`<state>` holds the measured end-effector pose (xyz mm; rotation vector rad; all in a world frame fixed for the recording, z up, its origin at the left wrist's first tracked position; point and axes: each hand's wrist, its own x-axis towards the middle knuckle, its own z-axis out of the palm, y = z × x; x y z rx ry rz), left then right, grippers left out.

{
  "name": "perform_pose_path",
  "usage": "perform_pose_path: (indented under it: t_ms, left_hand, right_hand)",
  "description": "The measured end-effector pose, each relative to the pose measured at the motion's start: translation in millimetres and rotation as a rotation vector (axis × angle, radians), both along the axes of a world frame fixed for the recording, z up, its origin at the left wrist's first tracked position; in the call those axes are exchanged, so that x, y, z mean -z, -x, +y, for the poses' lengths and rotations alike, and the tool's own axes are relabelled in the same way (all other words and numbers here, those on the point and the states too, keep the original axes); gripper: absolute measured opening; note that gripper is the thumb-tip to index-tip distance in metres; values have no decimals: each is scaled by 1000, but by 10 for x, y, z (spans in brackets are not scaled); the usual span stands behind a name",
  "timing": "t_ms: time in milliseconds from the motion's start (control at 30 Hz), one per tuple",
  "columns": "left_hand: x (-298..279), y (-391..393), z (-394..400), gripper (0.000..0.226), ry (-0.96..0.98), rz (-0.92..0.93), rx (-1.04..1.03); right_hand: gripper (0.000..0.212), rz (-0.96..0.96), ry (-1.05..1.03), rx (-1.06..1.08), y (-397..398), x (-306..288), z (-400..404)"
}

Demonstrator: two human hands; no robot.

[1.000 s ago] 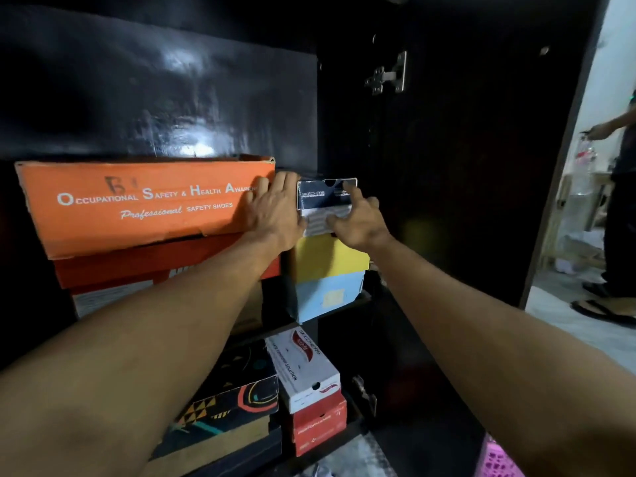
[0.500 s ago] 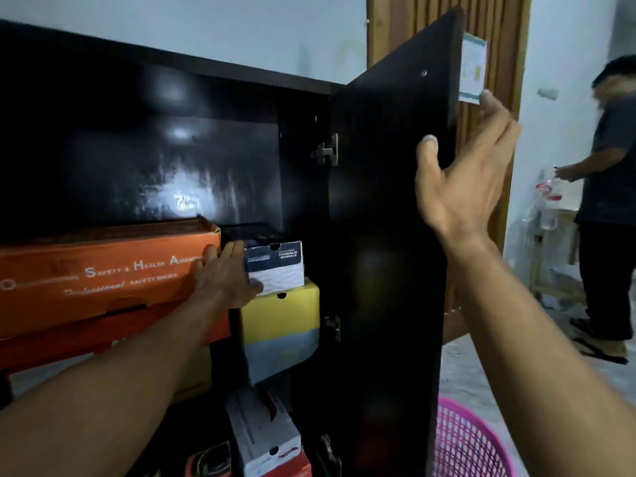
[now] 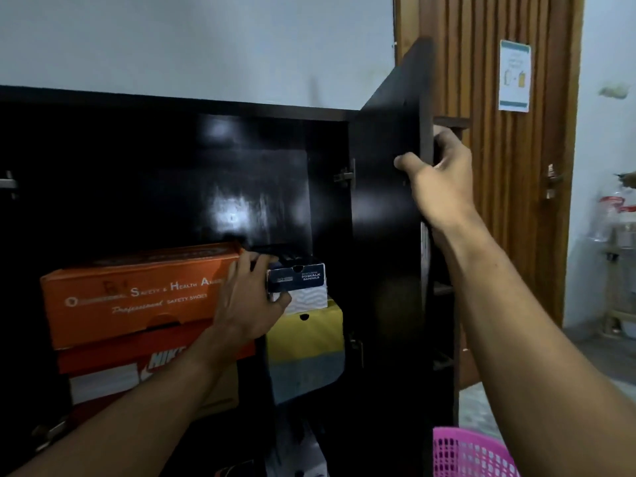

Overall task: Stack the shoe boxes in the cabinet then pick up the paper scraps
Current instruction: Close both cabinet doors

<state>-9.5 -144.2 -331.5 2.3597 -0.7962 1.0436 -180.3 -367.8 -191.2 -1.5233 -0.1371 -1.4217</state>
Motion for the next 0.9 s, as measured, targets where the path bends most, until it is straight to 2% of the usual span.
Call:
perform_pose_path:
  t_ms: [167, 333, 433, 567, 600, 633, 700, 800, 900]
  left_hand:
    - [-268, 230, 205, 51, 193, -39, 105]
    - [-652, 657, 645, 45, 309, -220, 96]
    - [-1030, 1080, 1087, 40, 389, -417, 41]
    - [-1495, 1724, 2046, 26, 527, -897, -102]
    - [-1561, 1756, 2368, 24, 591, -956, -165]
    - [-1634, 1782, 2663, 25, 675, -946, -226]
    - [-1737, 1806, 3116, 47, 831, -781, -370]
    - [-1739, 1789, 3343, 65, 770, -553, -577]
    - [-1629, 1765, 3249, 65, 749, -262, -475]
  right_hand:
    - [51, -102, -72, -43, -487, 41, 738]
    - [67, -83, 7, 162, -950, 103, 1496]
    - [71, -38, -18, 223, -1146, 118, 1691]
    - [74, -33, -16, 244, -1279, 84, 1859]
    - [74, -31, -18, 241, -1286, 75, 1870]
    - [74, -24, -24, 240, -1287, 69, 1870]
    - [73, -24, -28, 246, -1310, 62, 1865]
    - [73, -33, -27, 244, -1352, 63, 1899]
    - [74, -3, -32, 229, -1380, 49, 1931]
